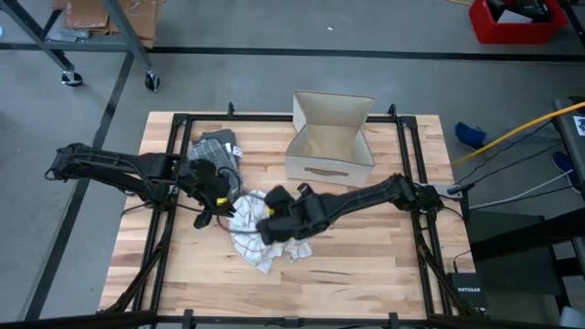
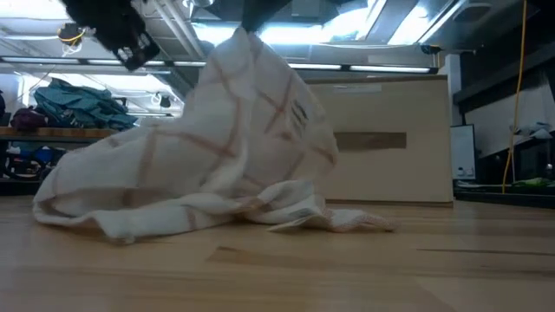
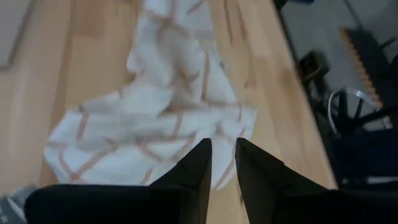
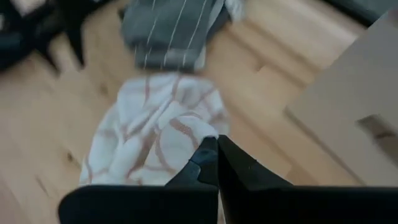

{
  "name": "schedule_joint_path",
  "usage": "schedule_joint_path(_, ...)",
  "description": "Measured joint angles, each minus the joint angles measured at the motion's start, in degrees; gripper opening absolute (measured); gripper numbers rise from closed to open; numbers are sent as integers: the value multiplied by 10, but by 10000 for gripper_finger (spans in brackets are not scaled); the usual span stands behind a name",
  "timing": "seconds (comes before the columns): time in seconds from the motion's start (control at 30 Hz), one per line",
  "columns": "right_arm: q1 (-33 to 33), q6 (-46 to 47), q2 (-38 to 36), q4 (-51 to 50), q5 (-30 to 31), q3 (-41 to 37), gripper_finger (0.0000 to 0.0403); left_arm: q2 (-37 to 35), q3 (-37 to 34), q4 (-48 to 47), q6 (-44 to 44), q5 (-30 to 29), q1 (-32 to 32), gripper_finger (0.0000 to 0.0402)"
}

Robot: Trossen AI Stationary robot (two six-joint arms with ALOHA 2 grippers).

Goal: Fold towel
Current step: Fold the white towel

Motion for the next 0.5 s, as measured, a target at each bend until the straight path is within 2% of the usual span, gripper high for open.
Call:
schedule_joint_path(0.27, -41, -2, -39, 42, 36, 3, 0, -14, 35, 26, -27, 0, 0, 61)
schedule_joint_path(0.5, -76, -57, -41, 121, 44, 3, 0, -14, 35, 59, -77, -13, 0, 67)
